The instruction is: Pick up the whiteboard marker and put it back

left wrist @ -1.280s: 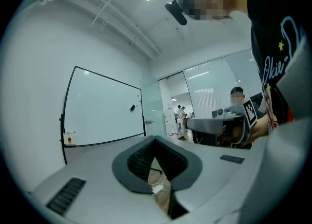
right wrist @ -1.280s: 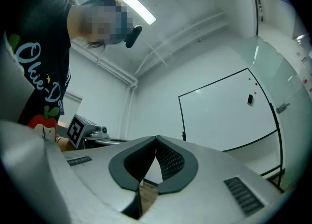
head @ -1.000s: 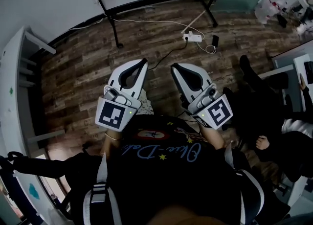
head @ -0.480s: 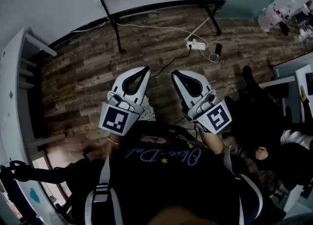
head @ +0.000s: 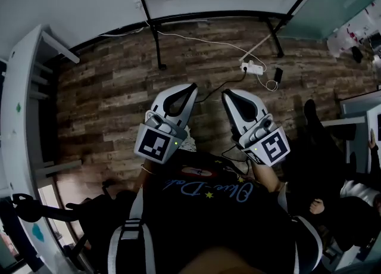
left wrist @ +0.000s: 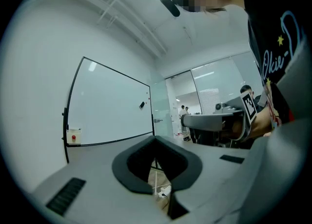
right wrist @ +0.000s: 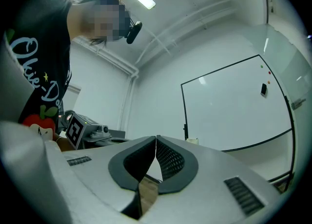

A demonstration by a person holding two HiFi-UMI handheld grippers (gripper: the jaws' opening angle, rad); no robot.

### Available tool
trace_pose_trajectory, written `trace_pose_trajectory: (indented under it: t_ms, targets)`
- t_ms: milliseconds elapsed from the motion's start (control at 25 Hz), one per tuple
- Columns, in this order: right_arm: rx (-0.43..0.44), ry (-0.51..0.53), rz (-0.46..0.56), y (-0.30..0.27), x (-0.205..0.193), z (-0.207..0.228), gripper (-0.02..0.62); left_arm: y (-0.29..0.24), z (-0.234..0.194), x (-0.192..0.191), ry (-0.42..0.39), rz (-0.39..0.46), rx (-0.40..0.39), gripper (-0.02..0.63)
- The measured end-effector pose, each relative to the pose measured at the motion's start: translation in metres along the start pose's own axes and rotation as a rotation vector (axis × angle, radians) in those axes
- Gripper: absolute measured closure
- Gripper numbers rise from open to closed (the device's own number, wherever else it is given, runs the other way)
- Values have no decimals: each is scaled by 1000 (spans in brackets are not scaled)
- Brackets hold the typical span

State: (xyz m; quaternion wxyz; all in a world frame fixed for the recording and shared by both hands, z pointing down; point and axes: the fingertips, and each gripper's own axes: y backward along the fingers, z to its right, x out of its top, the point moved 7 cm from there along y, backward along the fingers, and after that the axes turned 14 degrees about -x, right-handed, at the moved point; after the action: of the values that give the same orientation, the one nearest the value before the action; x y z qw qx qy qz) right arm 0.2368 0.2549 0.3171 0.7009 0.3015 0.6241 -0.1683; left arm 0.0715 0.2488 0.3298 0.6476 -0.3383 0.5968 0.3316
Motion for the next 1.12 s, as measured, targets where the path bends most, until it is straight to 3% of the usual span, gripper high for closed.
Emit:
trace_pose_trajectory:
  t_ms: [400,1120]
  targets:
    - [47,-18,-13,-63,-9,4,569,7,-58,-2,35,-11,50,614]
    - [50,11,-37,-155,-25,11,569,13,-153,-7,40,9,61,614]
